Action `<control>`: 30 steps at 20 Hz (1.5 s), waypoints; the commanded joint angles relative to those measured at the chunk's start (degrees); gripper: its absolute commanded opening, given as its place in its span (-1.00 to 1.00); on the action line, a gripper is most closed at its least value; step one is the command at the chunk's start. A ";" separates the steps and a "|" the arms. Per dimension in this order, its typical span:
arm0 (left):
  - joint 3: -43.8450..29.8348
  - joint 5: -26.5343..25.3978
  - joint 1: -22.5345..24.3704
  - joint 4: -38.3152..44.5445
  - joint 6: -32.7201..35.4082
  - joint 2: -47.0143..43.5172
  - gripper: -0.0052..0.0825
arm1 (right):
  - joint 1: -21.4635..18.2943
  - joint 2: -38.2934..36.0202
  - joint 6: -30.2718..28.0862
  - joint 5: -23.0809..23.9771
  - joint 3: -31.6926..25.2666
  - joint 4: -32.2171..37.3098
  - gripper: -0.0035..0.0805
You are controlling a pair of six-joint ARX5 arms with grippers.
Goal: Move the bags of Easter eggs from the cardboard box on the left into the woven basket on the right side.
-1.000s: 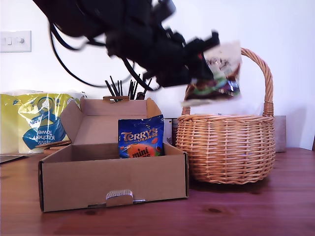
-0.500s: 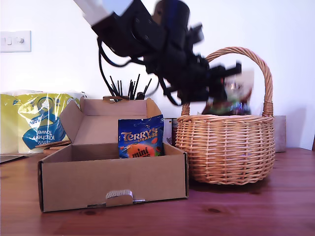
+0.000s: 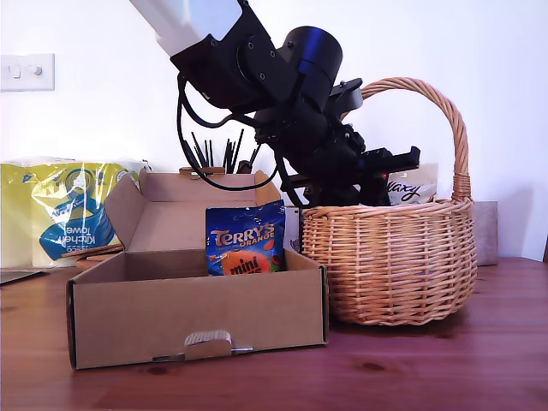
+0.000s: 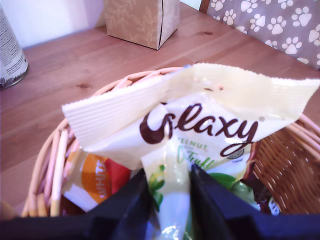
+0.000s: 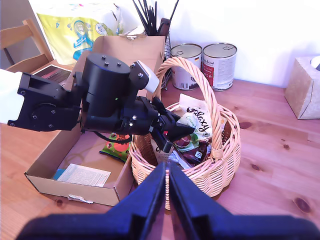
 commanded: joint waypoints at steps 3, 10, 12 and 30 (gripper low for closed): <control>3.85 0.81 -0.33 -3.87 0.20 2.80 0.08 | 0.17 -0.46 -0.26 -0.26 -0.31 0.55 -0.94; 18.01 4.83 -0.33 -26.23 2.14 2.64 0.01 | 0.17 -0.46 -0.24 -0.55 -0.31 0.57 -0.94; 18.75 7.21 -0.31 -31.41 2.97 1.42 -0.27 | 0.17 -0.44 -0.24 -0.55 -0.31 0.66 -0.94; 8.22 15.63 -1.38 -36.11 5.46 -12.90 -0.89 | 0.17 -0.44 0.22 -1.62 -0.33 2.23 -0.94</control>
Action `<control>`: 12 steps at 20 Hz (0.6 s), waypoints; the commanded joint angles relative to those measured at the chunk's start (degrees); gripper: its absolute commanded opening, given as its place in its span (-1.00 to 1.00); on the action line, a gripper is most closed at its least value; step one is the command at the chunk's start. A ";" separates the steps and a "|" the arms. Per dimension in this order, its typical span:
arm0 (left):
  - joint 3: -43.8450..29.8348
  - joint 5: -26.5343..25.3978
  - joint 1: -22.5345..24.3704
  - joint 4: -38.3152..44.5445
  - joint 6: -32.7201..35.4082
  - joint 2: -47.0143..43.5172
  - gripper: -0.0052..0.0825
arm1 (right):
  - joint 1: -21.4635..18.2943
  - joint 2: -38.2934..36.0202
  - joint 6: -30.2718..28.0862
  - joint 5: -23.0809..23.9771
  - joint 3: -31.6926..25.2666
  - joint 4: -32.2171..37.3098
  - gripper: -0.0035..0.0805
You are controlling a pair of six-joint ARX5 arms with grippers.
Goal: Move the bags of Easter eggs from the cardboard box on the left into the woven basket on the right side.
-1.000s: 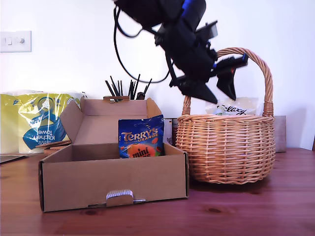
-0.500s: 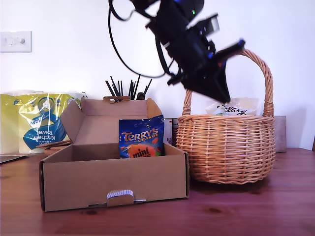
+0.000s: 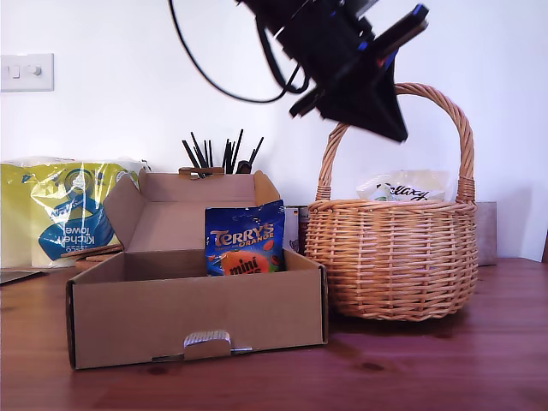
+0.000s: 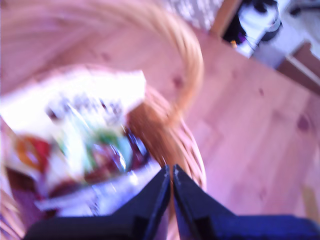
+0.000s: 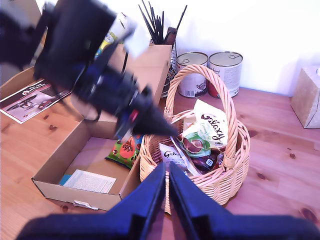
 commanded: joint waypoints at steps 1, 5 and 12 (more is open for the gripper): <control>-5.49 0.31 -0.04 2.03 1.09 -4.04 -0.89 | 0.17 -0.44 0.00 -0.20 -0.31 0.55 -0.94; -22.64 0.61 2.12 7.08 6.19 -15.56 -0.91 | 0.17 -0.44 0.00 -0.20 -0.33 0.55 -0.94; -39.36 7.67 16.22 6.23 19.54 -33.68 -0.91 | 0.17 -0.44 -1.36 -0.20 -0.33 0.37 -0.94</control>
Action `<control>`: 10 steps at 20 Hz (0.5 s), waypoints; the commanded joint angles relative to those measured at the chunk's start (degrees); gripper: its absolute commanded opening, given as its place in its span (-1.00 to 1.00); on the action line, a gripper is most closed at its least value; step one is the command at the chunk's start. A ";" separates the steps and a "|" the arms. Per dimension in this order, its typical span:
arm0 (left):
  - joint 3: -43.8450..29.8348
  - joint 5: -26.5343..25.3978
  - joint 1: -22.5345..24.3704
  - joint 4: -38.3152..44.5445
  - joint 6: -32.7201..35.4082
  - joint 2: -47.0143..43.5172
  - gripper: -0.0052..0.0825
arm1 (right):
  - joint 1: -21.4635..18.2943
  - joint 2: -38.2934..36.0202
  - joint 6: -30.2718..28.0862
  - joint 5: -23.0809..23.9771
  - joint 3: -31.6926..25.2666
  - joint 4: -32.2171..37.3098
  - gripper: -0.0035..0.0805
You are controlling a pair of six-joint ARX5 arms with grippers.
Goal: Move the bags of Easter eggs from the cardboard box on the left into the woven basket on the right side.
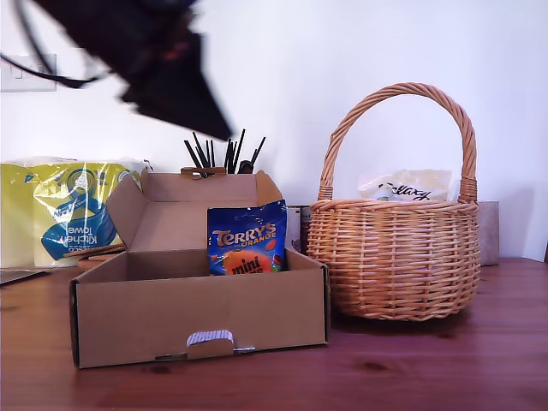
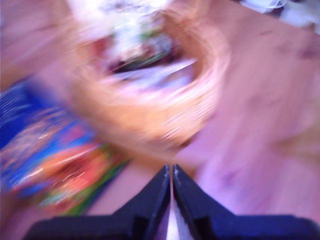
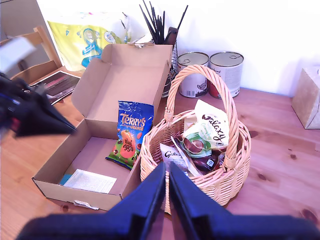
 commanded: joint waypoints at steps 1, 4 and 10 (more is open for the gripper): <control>-0.39 -0.44 1.09 -0.94 2.23 -1.25 -0.91 | 0.17 -0.44 -0.76 -0.20 -0.35 0.35 -0.94; -0.39 0.44 3.52 -1.07 -2.40 -1.29 -0.91 | 0.17 -0.44 -0.74 -0.17 -0.35 0.22 -0.94; 0.70 -0.55 4.63 9.22 14.23 0.79 0.38 | 0.17 -0.44 -0.76 -0.24 -0.35 0.20 -0.94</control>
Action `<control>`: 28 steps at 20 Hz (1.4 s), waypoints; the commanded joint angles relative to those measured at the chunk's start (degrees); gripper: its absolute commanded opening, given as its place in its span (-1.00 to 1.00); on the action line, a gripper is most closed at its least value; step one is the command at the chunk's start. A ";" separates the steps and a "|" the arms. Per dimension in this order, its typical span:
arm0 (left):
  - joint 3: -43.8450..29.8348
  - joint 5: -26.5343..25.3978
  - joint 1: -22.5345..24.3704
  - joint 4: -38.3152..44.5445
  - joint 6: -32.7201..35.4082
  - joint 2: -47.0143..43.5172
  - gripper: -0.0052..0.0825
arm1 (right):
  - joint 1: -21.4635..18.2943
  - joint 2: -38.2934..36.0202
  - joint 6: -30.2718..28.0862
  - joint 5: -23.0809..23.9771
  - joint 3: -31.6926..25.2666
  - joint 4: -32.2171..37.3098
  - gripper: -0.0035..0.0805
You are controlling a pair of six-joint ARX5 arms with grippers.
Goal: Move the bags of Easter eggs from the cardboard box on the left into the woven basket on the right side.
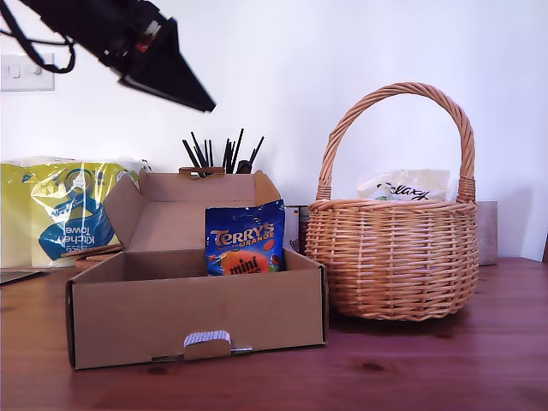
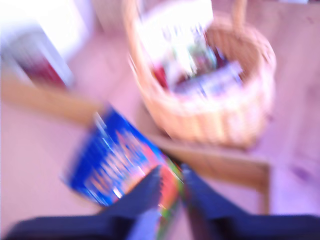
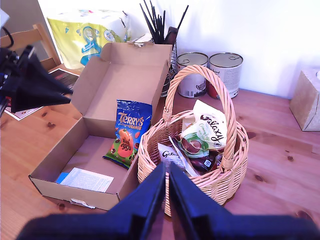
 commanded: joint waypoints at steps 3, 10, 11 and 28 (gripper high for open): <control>3.28 -1.27 1.05 0.46 5.46 5.35 0.42 | 0.17 -0.44 -0.17 -0.57 -0.33 0.24 -0.94; 22.32 -1.01 3.13 -11.43 9.44 19.93 0.42 | 0.17 -0.44 -0.39 -0.59 -0.33 0.24 -0.94; 25.44 -1.01 3.26 -13.55 10.16 22.38 0.42 | 0.17 -0.44 -0.61 -0.57 -0.33 0.22 -0.94; 41.97 -0.50 4.92 -26.62 13.03 43.95 0.41 | 0.17 -0.44 -1.86 -0.55 -0.33 0.22 -0.94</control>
